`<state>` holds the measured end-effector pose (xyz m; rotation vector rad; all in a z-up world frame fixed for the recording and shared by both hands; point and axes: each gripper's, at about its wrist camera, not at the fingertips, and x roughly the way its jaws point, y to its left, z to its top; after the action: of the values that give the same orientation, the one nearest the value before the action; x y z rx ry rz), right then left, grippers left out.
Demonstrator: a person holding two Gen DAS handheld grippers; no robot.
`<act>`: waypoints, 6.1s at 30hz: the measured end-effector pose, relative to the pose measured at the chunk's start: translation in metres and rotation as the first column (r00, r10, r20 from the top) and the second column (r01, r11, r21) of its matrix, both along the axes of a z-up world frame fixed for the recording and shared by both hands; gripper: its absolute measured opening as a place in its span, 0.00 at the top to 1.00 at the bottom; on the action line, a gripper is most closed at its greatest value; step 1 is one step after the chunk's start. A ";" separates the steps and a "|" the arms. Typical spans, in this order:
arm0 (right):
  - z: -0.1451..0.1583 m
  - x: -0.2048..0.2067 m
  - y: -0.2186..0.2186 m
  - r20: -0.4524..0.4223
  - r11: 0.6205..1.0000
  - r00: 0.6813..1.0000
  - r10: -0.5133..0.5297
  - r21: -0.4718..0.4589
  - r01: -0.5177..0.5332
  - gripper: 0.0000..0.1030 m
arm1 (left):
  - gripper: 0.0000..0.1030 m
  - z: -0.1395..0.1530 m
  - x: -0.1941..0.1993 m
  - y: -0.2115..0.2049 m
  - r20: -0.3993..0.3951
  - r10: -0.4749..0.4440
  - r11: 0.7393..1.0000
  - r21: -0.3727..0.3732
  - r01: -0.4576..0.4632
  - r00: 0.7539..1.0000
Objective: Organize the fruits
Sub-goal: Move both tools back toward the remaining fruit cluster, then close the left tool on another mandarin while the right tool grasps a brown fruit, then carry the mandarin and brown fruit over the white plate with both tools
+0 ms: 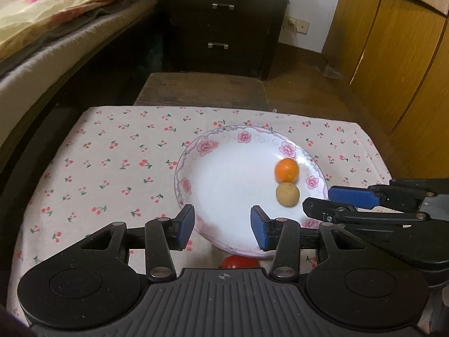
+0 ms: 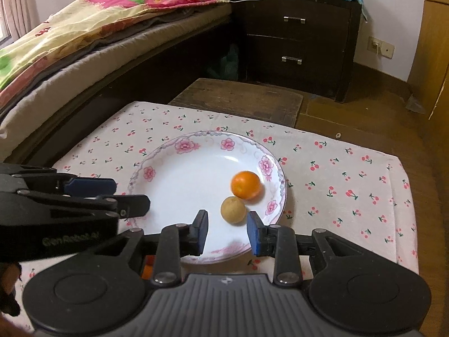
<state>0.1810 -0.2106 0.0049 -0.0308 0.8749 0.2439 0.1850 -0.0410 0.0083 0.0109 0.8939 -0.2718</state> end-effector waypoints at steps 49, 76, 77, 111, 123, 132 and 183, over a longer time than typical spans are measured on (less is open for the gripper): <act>-0.029 -0.103 0.028 -0.132 0.997 0.989 0.072 0.009 -0.071 0.61 | 0.42 -0.033 -0.101 0.046 -0.118 -0.011 1.000 0.011 0.012 0.993; -0.035 -0.096 0.035 -0.164 0.995 0.981 0.101 0.032 -0.097 0.60 | 0.40 -0.042 -0.095 0.044 -0.147 -0.007 1.000 0.010 0.009 0.989; -0.037 -0.095 0.036 -0.167 0.995 0.981 0.103 0.030 -0.100 0.60 | 0.40 -0.042 -0.095 0.045 -0.147 -0.005 1.000 0.011 0.007 0.989; -0.041 -0.105 0.021 -0.168 0.994 0.980 0.109 -0.010 -0.112 0.74 | 0.44 -0.052 -0.100 0.030 -0.113 -0.053 0.990 0.127 0.067 0.992; -0.043 -0.105 0.024 -0.164 0.993 0.981 0.103 -0.038 -0.110 0.70 | 0.30 -0.053 -0.100 0.030 -0.112 -0.048 0.991 0.122 0.062 0.993; -0.042 -0.106 0.025 -0.166 0.992 0.981 0.104 -0.055 -0.114 0.70 | 0.44 -0.052 -0.100 0.034 -0.105 -0.029 0.990 0.134 0.043 0.994; -0.030 -0.104 0.025 -0.122 0.994 0.988 0.094 -0.049 -0.100 0.74 | 0.61 -0.036 -0.099 0.032 -0.101 -0.029 0.995 0.092 0.038 0.995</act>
<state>0.0768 -0.1860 -0.0249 -0.1112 1.0009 0.3153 0.0858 -0.0088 -0.0279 0.1002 1.0053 -0.2634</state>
